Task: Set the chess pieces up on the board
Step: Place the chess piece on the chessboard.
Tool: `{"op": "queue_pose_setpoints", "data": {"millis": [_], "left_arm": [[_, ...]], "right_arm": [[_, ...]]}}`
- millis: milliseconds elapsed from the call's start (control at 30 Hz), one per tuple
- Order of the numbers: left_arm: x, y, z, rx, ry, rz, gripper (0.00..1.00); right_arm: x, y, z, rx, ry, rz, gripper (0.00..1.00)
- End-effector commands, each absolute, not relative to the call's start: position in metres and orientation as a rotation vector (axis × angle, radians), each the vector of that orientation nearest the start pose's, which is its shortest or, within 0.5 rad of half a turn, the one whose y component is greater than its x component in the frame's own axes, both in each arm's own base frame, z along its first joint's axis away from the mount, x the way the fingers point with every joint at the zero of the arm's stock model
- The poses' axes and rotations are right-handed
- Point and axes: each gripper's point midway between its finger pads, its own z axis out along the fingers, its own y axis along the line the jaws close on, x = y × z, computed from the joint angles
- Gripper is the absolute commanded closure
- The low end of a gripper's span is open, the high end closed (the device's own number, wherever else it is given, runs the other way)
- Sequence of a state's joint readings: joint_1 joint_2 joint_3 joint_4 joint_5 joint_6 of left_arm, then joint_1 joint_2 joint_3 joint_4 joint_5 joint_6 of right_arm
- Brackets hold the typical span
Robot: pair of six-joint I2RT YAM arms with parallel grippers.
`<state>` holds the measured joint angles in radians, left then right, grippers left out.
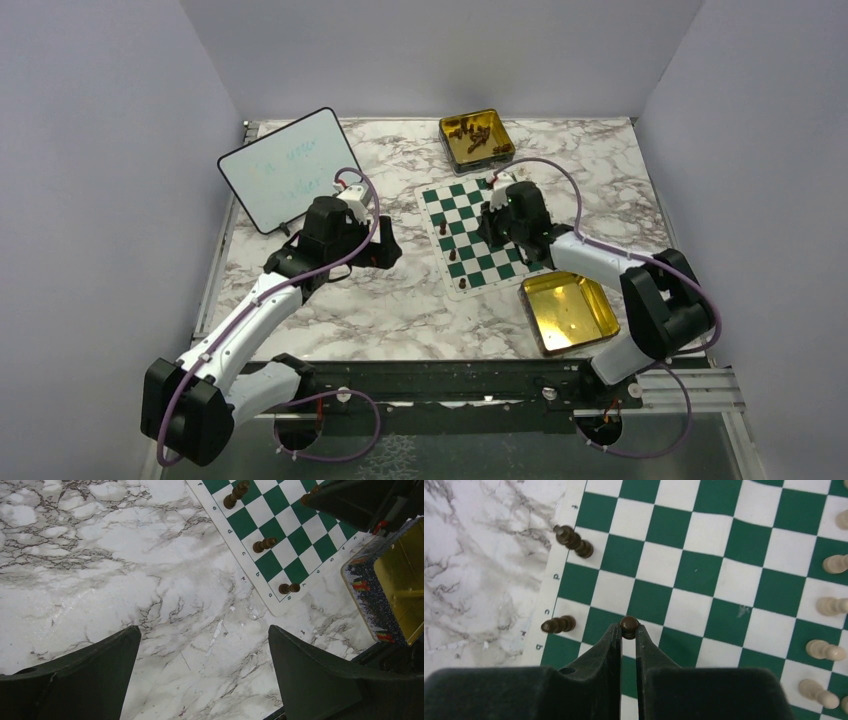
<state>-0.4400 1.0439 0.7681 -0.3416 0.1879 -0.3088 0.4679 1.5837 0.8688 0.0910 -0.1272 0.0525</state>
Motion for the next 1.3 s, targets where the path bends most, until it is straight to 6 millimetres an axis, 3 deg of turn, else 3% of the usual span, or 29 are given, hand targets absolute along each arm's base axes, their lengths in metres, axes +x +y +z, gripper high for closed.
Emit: {"op": "queue_pose_setpoints", "data": {"millis": [0,433,733,1267], "left_arm": [[0.272,-0.175,0.17,0.258,2.206,-0.605,0.01],[0.272,-0.175,0.17,0.257,2.205,-0.606,0.01],[0.271,-0.177,0.168,0.263,2.216,-0.62,0.01],[0.272,-0.179,0.167,0.263,2.219,-0.625,0.01]], "right_arm": [[0.362,0.22,0.104,-0.476,2.053,0.441,0.85],[0.317,0.227,0.09,-0.504,2.024,0.372,0.84],[0.289,0.216,0.07,-0.473,2.052,0.349,0.84],[0.274,0.227,0.058,-0.526,2.024,0.379,0.84]]}}
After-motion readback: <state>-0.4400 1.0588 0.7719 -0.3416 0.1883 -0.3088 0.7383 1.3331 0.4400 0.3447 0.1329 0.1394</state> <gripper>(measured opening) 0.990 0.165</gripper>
